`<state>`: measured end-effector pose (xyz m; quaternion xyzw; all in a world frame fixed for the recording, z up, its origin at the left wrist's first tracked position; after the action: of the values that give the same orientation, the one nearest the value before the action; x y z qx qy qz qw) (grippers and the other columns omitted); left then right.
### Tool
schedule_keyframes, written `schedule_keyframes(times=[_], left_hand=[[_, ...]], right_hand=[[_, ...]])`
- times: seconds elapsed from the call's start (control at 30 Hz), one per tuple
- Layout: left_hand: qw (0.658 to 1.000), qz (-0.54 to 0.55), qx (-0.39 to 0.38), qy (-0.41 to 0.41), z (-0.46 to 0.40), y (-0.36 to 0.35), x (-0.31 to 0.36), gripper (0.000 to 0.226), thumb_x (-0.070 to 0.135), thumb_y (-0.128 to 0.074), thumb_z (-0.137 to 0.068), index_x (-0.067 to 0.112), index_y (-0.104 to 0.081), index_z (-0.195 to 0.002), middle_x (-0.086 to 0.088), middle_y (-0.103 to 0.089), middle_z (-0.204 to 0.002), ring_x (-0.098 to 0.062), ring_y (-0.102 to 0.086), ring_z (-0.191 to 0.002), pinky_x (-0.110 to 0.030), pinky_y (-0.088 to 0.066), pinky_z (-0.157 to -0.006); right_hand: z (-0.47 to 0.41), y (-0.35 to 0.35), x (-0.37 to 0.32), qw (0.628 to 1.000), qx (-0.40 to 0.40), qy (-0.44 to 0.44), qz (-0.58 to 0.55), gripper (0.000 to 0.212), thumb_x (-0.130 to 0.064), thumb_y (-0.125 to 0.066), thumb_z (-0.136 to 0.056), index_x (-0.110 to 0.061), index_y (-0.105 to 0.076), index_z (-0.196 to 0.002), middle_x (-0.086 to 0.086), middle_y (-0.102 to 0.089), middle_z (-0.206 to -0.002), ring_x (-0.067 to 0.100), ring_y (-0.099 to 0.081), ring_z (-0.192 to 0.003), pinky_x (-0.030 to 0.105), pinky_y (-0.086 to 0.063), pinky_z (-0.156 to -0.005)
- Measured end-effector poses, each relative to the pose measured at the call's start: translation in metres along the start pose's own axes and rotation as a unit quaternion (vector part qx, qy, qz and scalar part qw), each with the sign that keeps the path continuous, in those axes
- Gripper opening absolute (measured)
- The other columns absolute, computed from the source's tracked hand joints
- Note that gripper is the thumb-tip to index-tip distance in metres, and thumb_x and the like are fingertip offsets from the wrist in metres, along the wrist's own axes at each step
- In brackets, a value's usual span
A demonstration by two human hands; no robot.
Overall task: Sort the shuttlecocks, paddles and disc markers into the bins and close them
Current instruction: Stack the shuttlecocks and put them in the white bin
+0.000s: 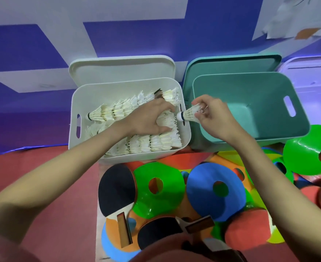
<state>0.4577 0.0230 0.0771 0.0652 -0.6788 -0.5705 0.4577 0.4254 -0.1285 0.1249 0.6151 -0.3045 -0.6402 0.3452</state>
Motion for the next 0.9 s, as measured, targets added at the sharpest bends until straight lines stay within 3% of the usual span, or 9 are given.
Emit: schedule_keyframes(times=[0.07,0.13,0.3,0.4,0.63,0.77,0.9], left_hand=[[1.000,-0.007,0.021,-0.015,0.005,-0.001,0.010,0.046,0.048,-0.072,-0.074,0.023,-0.059,-0.110,-0.002,-0.051,-0.117,-0.022,-0.047,-0.112,-0.036,-0.040,-0.095],[0.998,-0.064,0.014,-0.008,0.008,-0.007,0.017,0.047,0.057,-0.072,-0.071,0.024,-0.065,-0.104,-0.005,-0.047,-0.127,-0.025,-0.042,-0.120,-0.042,-0.037,-0.100],[0.983,-0.170,-0.057,0.032,0.009,-0.034,0.017,0.060,0.066,-0.066,-0.071,0.023,-0.068,-0.113,-0.012,-0.025,-0.150,-0.029,-0.022,-0.136,-0.041,-0.024,-0.107],[0.984,-0.166,-0.052,0.046,0.009,-0.040,0.014,0.058,0.063,-0.067,-0.072,0.021,-0.069,-0.111,-0.013,-0.024,-0.151,-0.030,-0.020,-0.136,-0.041,-0.022,-0.108],[0.991,-0.106,-0.031,0.071,0.010,-0.033,0.002,0.043,0.057,-0.072,-0.070,0.022,-0.064,-0.092,-0.012,-0.027,-0.149,-0.031,-0.023,-0.137,-0.042,-0.025,-0.108],[0.993,-0.086,-0.035,0.071,0.014,-0.027,0.000,0.036,0.053,-0.073,-0.069,0.024,-0.064,-0.087,-0.011,-0.030,-0.148,-0.031,-0.025,-0.136,-0.043,-0.027,-0.108],[0.994,-0.074,-0.035,0.070,0.021,-0.018,0.001,0.035,0.052,-0.074,-0.071,0.024,-0.064,-0.091,-0.008,-0.029,-0.149,-0.028,-0.024,-0.136,-0.039,-0.026,-0.107]], right_hand=[[0.005,-0.002,-0.002,0.999,-0.036,0.015,0.034,0.028,-0.002,-0.054,-0.084,-0.012,-0.060,-0.109,-0.001,-0.057,-0.085,0.016,-0.047,-0.075,0.027,-0.038,-0.072],[0.007,-0.005,-0.001,0.997,-0.061,0.019,0.050,0.028,-0.002,-0.053,-0.083,-0.013,-0.059,-0.108,0.002,-0.058,-0.087,0.018,-0.048,-0.078,0.026,-0.037,-0.071],[0.011,-0.016,-0.009,0.991,-0.100,0.044,0.074,0.030,-0.003,-0.050,-0.082,-0.013,-0.058,-0.109,0.007,-0.060,-0.092,0.027,-0.054,-0.092,0.030,-0.038,-0.072],[0.011,-0.020,-0.015,0.989,-0.110,0.041,0.091,0.032,-0.002,-0.047,-0.082,-0.012,-0.058,-0.109,0.010,-0.062,-0.098,0.028,-0.055,-0.095,0.036,-0.045,-0.078],[0.004,-0.019,-0.023,0.985,-0.124,0.035,0.117,0.034,-0.002,-0.047,-0.078,-0.012,-0.058,-0.109,0.009,-0.062,-0.106,0.028,-0.053,-0.101,0.035,-0.043,-0.077],[0.003,-0.023,-0.025,0.985,-0.118,0.045,0.114,0.033,-0.002,-0.049,-0.078,-0.013,-0.058,-0.108,0.006,-0.060,-0.100,0.024,-0.052,-0.094,0.030,-0.037,-0.070],[-0.002,-0.040,-0.020,0.988,-0.154,0.028,0.011,0.027,-0.001,-0.056,-0.082,-0.016,-0.060,-0.104,-0.009,-0.046,-0.079,0.006,-0.045,-0.069,0.020,-0.033,-0.064]])
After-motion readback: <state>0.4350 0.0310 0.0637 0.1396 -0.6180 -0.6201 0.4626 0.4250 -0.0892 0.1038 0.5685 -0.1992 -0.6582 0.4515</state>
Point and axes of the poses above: each hand's wrist, its own z-axis away from the middle knuckle, its own y-axis out of the back of the hand, x = y × z, the point moved 8 cm from there along -z, towards the middle knuckle
